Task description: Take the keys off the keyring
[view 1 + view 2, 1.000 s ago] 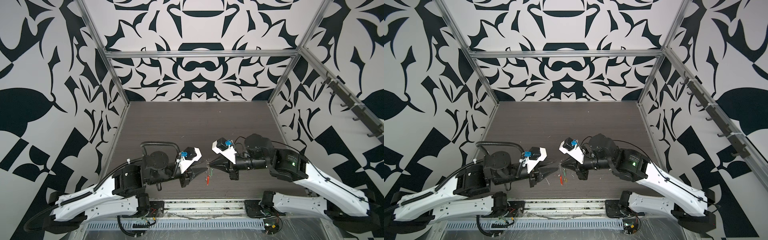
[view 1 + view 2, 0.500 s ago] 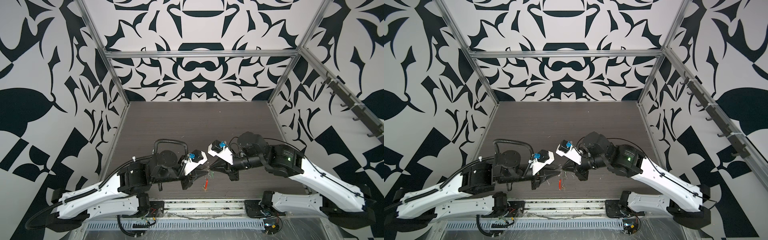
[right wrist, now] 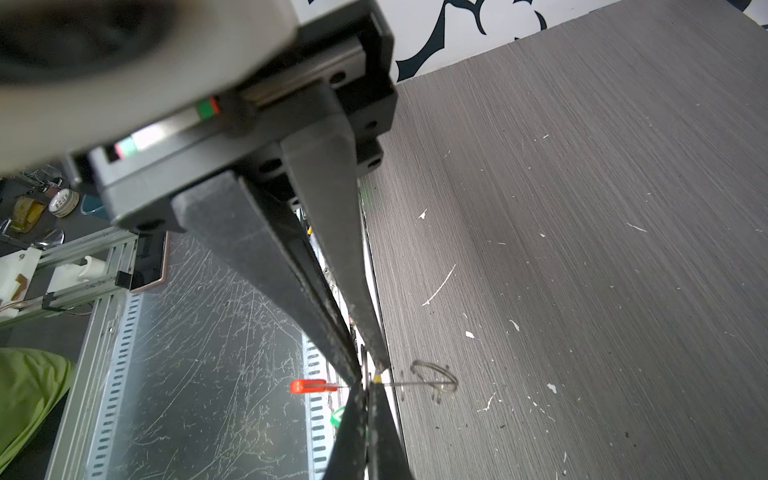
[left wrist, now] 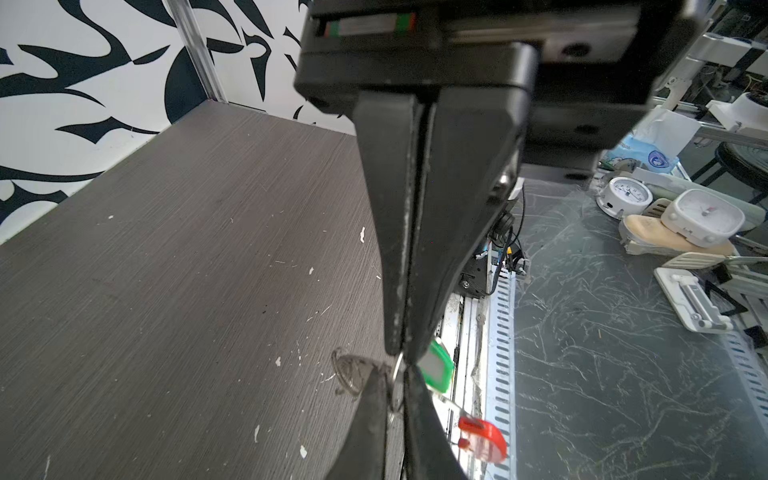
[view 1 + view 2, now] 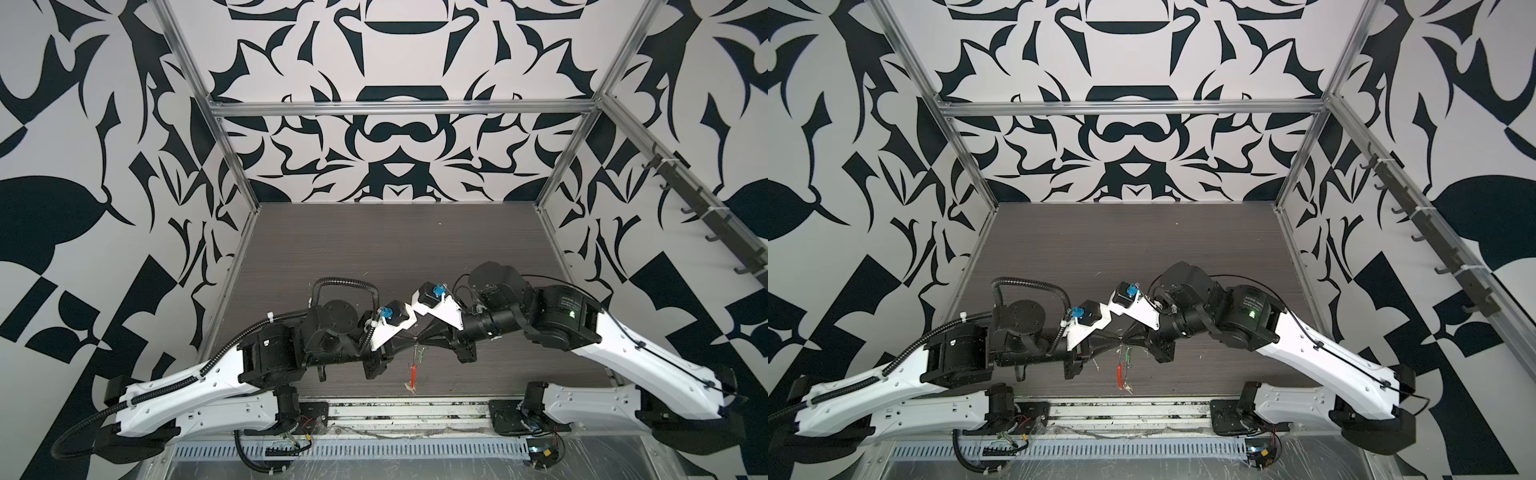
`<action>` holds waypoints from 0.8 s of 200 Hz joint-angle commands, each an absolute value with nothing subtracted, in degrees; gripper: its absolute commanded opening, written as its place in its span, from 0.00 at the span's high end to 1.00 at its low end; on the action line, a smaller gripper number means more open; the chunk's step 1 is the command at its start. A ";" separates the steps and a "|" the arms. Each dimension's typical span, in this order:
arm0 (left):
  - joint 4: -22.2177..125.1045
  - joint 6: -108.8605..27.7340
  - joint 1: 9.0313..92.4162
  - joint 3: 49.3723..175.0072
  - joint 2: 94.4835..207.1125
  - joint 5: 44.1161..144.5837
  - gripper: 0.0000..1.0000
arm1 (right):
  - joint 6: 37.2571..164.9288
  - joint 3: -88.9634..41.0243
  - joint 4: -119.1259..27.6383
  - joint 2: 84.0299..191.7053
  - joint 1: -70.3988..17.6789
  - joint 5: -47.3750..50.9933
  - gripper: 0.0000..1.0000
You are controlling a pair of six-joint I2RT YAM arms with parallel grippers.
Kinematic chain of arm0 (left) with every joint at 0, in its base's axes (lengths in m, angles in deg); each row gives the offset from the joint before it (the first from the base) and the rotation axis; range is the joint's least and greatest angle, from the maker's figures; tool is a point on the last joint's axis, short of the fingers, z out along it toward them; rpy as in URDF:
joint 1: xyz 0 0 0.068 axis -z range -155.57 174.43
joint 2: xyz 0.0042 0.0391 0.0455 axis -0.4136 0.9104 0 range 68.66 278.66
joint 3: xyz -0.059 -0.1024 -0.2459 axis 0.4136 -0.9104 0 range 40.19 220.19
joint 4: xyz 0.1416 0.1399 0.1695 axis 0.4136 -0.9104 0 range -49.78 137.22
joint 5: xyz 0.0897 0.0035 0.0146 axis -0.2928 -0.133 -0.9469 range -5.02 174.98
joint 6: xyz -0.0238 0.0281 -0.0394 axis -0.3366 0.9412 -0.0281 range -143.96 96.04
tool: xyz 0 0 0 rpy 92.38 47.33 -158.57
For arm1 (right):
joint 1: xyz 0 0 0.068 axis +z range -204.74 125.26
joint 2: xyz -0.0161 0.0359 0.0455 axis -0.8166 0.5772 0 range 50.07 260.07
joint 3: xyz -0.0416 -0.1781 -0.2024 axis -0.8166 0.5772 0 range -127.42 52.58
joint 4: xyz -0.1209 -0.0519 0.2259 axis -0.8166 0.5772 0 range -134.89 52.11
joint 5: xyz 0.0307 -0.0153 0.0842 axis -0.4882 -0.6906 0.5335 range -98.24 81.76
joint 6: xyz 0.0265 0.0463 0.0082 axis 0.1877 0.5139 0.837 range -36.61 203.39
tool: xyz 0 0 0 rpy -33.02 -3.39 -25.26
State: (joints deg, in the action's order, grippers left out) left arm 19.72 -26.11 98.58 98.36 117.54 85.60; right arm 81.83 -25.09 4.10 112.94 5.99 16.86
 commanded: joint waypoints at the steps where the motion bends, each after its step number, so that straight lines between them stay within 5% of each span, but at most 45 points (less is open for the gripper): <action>1: 21.80 -25.86 98.44 99.41 118.03 88.03 0.90 | 81.30 -27.33 1.44 112.82 5.85 17.96 1.00; 24: 22.31 -25.89 98.44 99.21 118.31 88.50 1.00 | 81.82 -26.75 0.16 112.57 5.82 17.99 1.00; 97: 29.47 -26.63 98.44 95.02 114.60 86.52 1.00 | 85.19 -21.29 -9.56 108.95 5.81 15.67 1.00; 160: 34.50 -27.10 98.44 91.70 111.46 83.75 1.00 | 87.86 -15.19 -17.91 104.91 5.81 14.45 0.77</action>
